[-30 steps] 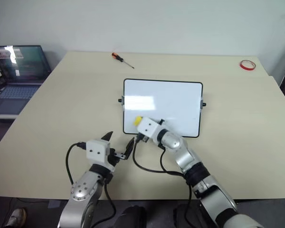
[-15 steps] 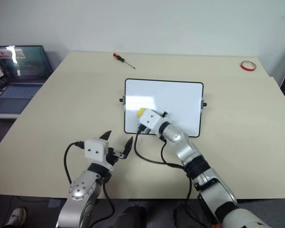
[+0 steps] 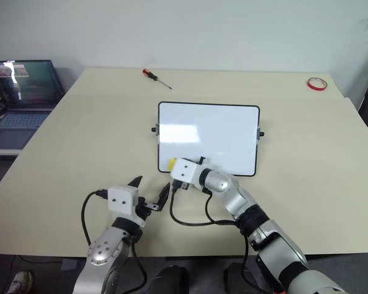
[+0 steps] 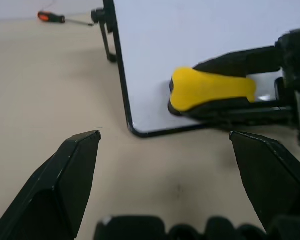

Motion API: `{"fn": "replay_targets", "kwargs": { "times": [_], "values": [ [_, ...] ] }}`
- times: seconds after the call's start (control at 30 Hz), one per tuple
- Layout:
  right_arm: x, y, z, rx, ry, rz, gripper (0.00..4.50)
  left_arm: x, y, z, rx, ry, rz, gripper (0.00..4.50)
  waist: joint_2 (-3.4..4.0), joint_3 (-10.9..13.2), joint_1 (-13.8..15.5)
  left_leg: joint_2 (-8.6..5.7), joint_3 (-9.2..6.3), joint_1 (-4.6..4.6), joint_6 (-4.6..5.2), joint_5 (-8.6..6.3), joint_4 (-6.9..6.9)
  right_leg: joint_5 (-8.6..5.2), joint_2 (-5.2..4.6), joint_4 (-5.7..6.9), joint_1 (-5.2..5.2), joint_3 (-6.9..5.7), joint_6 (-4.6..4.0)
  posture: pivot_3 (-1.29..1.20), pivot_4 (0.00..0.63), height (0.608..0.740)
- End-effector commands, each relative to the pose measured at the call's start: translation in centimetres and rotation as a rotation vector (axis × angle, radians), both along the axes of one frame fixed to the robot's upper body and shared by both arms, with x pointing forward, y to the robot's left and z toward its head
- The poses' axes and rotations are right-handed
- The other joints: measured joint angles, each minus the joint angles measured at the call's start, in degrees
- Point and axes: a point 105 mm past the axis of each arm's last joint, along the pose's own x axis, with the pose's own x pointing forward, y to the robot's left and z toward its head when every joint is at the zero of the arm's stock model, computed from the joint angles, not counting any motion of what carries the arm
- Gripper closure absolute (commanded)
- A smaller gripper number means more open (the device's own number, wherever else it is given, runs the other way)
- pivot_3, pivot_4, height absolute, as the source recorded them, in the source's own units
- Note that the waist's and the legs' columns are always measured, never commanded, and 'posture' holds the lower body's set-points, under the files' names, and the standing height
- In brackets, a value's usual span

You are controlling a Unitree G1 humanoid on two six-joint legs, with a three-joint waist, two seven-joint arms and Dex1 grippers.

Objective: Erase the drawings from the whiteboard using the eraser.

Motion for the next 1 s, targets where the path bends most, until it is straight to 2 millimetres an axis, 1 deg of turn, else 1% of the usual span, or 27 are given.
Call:
{"fn": "replay_targets", "kwargs": {
  "times": [0.03, 0.1, 0.2, 0.23, 0.3, 0.4, 0.43, 0.53, 0.57, 0.63, 0.7, 0.77, 0.9, 1.0],
  "values": [
    [0.3, -0.8, 0.1, -0.025, -0.004, -0.006, 3.20, -0.2, -0.1, 1.9, -0.006, -0.072, 0.002, 0.00, 0.00, 0.0, 0.1, -0.01, -0.02, 0.01, 0.00, 0.00, 0.06, 0.00, 0.00, 0.03, 0.03, -0.02, 0.00, 0.00, 0.150, 0.740],
    [1.1, -1.3, 0.8, -0.006, -0.027, -0.050, 3.20, -0.2, -0.1, 1.9, -0.007, -0.073, 0.003, 0.00, 0.00, 0.0, 0.3, -0.02, -0.05, 0.04, 0.00, 0.00, 0.11, 0.00, 0.00, 0.03, 0.10, -0.04, 0.00, 0.00, 0.150, 0.740],
    [3.7, -2.9, 3.5, 0.094, -0.113, -0.210, 3.20, -0.2, -0.2, 1.9, -0.009, -0.074, 0.000, 0.00, 0.00, 0.0, 0.3, -0.02, -0.05, 0.03, 0.00, 0.00, 0.12, 0.00, 0.01, 0.08, 0.06, -0.04, 0.00, 0.00, 0.150, 0.740],
    [4.1, -3.1, 3.9, 0.111, -0.127, -0.239, 3.20, -0.2, -0.2, 1.9, -0.010, -0.074, -0.001, 0.00, 0.00, 0.0, 0.4, -0.02, -0.04, 0.03, -0.01, 0.00, 0.12, 0.00, 0.01, 0.11, 0.05, -0.03, 0.00, 0.00, 0.150, 0.740],
    [5.0, -4.0, 4.6, 0.125, -0.151, -0.297, 3.20, -0.1, -0.3, 2.0, -0.008, -0.076, -0.006, 0.00, -0.01, 0.0, 0.5, -0.03, -0.06, 0.03, -0.01, 0.01, 0.15, 0.00, 0.01, 0.16, 0.06, -0.04, 0.00, 0.00, 0.150, 0.740],
    [5.5, -4.7, 4.5, 0.132, -0.145, -0.339, 3.20, 0.0, -0.4, 2.1, -0.007, -0.078, -0.011, 0.00, -0.04, 0.0, 0.6, -0.04, -0.09, 0.05, -0.01, 0.01, 0.18, 0.00, 0.00, 0.17, 0.09, -0.06, 0.00, 0.00, 0.150, 0.740],
    [5.4, -4.7, 4.1, 0.120, -0.138, -0.331, 3.20, 0.1, -0.5, 2.1, -0.006, -0.080, -0.015, 0.00, -0.04, 0.0, 0.6, -0.04, -0.08, 0.05, -0.01, 0.01, 0.17, 0.00, 0.00, 0.17, 0.09, -0.05, 0.00, 0.00, 0.150, 0.740],
    [4.1, -4.4, 2.2, 0.048, -0.104, -0.247, 3.20, 0.4, -0.7, 2.3, -0.004, -0.086, -0.028, 0.00, -0.05, -0.1, 0.6, -0.04, -0.08, 0.06, -0.01, 0.01, 0.17, 0.00, 0.01, 0.19, 0.09, -0.05, 0.00, 0.00, 0.150, 0.740],
    [3.9, -4.4, 2.0, 0.038, -0.097, -0.231, 3.20, 0.4, -0.7, 2.3, -0.004, -0.086, -0.029, 0.00, -0.05, -0.1, 0.6, -0.04, -0.06, 0.07, 0.00, 0.01, 0.17, 0.00, 0.01, 0.18, 0.11, -0.04, 0.00, 0.00, 0.150, 0.740],
    [2.9, -4.0, 0.9, -0.018, -0.084, -0.163, 3.20, 0.4, -0.7, 2.3, -0.003, -0.087, -0.031, 0.00, -0.04, -0.1, 0.5, -0.04, -0.05, 0.10, 0.00, 0.01, 0.17, 0.00, 0.00, 0.18, 0.13, -0.03, 0.00, 0.00, 0.150, 0.740],
    [1.7, -3.8, -0.7, -0.090, -0.043, -0.099, 3.20, 0.5, -0.7, 2.3, -0.003, -0.087, -0.032, 0.00, -0.03, -0.1, 0.5, -0.03, -0.04, 0.15, 0.00, 0.01, 0.16, 0.00, 0.01, 0.21, 0.14, -0.02, 0.00, 0.00, 0.150, 0.740],
    [1.0, -3.7, -1.6, -0.118, -0.016, -0.073, 3.20, 0.5, -0.7, 2.4, -0.004, -0.088, -0.031, 0.00, -0.03, -0.1, 0.4, -0.02, -0.03, 0.19, 0.00, 0.01, 0.16, 0.00, 0.02, 0.23, 0.17, -0.01, 0.00, 0.00, 0.150, 0.740],
    [0.3, -3.3, -2.2, -0.151, -0.009, -0.049, 3.20, 0.6, -0.7, 2.4, -0.005, -0.089, -0.028, 0.00, -0.03, -0.1, 0.4, -0.02, -0.01, 0.23, 0.00, 0.01, 0.17, 0.00, 0.02, 0.25, 0.20, 0.02, 0.00, 0.00, 0.150, 0.740],
    [0.9, -3.5, -1.6, -0.138, -0.029, -0.078, 3.20, 0.5, -0.7, 2.4, -0.006, -0.089, -0.027, 0.00, -0.03, -0.1, 0.4, -0.02, -0.03, 0.28, 0.00, 0.01, 0.17, 0.00, 0.02, 0.25, 0.26, 0.00, 0.00, 0.00, 0.150, 0.740]
  ]
}}
